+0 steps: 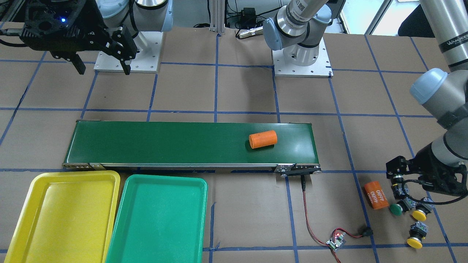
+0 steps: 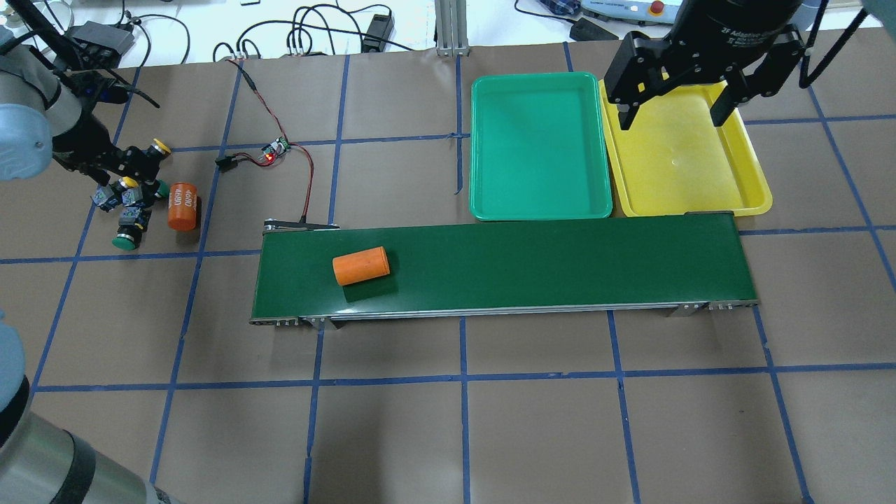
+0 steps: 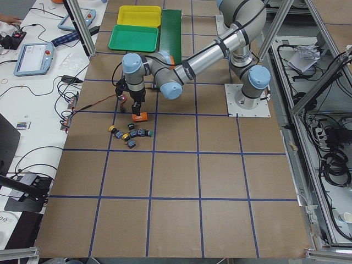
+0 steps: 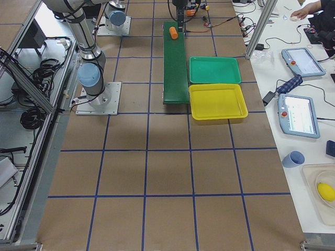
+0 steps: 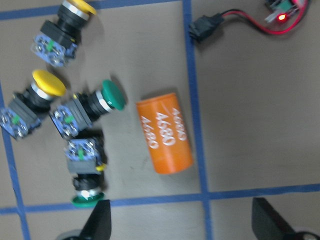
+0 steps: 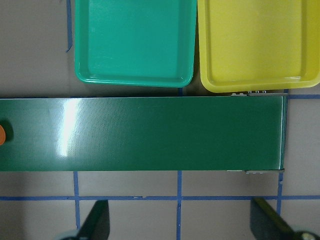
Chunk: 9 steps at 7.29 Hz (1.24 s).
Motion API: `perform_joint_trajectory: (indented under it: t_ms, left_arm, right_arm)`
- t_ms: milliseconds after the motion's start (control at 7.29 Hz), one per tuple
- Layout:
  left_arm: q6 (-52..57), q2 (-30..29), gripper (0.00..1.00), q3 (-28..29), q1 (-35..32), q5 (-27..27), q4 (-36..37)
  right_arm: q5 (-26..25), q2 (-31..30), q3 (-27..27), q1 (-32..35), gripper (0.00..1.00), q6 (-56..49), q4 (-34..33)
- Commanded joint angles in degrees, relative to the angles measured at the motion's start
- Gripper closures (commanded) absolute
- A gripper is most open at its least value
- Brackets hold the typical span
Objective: Sort buttons by color to trays
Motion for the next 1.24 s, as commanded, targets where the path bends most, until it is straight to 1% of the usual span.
perform_joint_trajectory:
  t_ms: [0, 137, 275, 412, 549, 824, 961, 1098]
  left_arm:
    - [16.6, -5.9, 0.00, 3.2, 3.6, -0.3, 4.9]
    - [25.9, -7.3, 0.00, 7.1, 4.4, -0.1, 4.8]
    - [28.6, -9.5, 0.00, 9.1, 5.8, 0.0, 3.5]
    - [28.8, -11.7, 0.00, 9.9, 6.0, -0.2, 2.9]
    - [29.4, -12.6, 0.00, 10.5, 6.2, -0.1, 2.7]
    - [33.3, -13.8, 0.00, 10.7, 6.8, 0.5, 2.3]
    - [34.6, -14.4, 0.00, 10.6, 6.8, 0.4, 2.3]
    - [34.7, -15.2, 0.00, 10.6, 6.8, 0.2, 2.4]
  right_arm:
    - [0.0, 0.1, 0.1, 0.0, 0.00, -0.2, 0.0]
    - [0.0, 0.2, 0.8, -0.2, 0.00, -2.4, -0.1]
    - [-0.2, 0.0, 1.5, -0.2, 0.00, -3.5, -0.1]
    - [-0.2, 0.0, 1.5, -0.1, 0.00, -5.5, -0.2]
    - [-0.2, 0.1, 1.5, -0.1, 0.00, -8.1, 0.0]
    - [-0.9, 0.3, 1.6, -1.0, 0.00, -23.1, 0.1]
    - [-1.0, 0.2, 2.6, -1.3, 0.00, -30.2, -0.1]
    - [-1.1, -0.1, 3.4, -2.3, 0.00, -35.1, -0.3]
